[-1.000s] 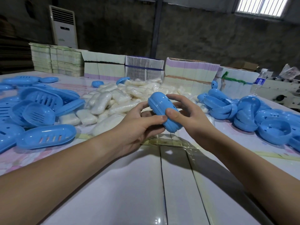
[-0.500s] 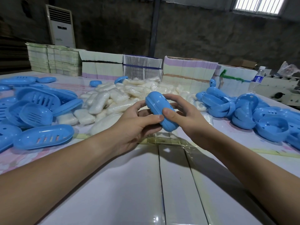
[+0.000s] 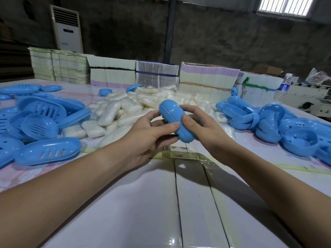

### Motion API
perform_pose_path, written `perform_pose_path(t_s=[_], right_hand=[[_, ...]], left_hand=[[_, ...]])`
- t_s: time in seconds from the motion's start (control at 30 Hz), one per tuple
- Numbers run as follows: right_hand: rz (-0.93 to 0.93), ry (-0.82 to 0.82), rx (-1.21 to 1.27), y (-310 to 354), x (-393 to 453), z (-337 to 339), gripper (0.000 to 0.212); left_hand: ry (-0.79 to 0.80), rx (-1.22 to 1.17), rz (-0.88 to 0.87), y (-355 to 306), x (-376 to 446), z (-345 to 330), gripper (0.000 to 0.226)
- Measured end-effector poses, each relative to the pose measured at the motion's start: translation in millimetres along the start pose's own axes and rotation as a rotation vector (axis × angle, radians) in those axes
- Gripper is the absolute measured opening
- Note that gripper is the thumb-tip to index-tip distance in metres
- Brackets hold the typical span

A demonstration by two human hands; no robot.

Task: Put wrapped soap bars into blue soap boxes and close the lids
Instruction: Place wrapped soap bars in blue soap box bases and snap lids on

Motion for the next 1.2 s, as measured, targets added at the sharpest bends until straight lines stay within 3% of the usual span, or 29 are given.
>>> perform_pose_path(t_s=[0.3,0.57,0.67,0.8,0.9,1.03,1.2], right_hand=[[-0.045,0.061,0.035,-1.0,3.0,14.4,0.048],[-0.091,0.108,0.035,-3.7,1.4,16.5,0.058],[-0.060,0.048,-0.048,-0.2,4.4,23.6,0.063],[-0.035,-0.049,-0.160,7.2,7.6,40.2,0.060],[-0.027,-0.172,-0.210,16.0,6.9,59.8,0.054],[-0.023,-0.335,-0.313,15.8,-15.5,99.2,0.052],[-0.107,-0.541,-0.568,6.4,-59.0,183.3,0.066]], left_hand=[[0.044,0.117,-0.059,-5.0,-0.6,3.8,0.076],[0.081,0.243,-0.097,2.0,-1.0,1.9,0.069],[0.146,0.301,-0.088,2.2,0.6,3.0,0.072],[0.117,0.429,-0.139,2.0,3.2,5.3,0.094],[0.097,0.524,-0.204,-0.2,3.6,7.3,0.080],[0.204,0.625,-0.254,-0.4,3.4,7.7,0.059],[0.288,0.764,-0.324,5.6,10.3,9.8,0.040]])
Point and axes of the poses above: each hand's wrist, its own x-axis towards the middle knuckle, its own z-axis out of the back of the hand, y = z × x, the point moved 2 cm from there along x, towards the middle knuckle, and after that the axes turned 14 degrees about -y, right-handed, at the moved point
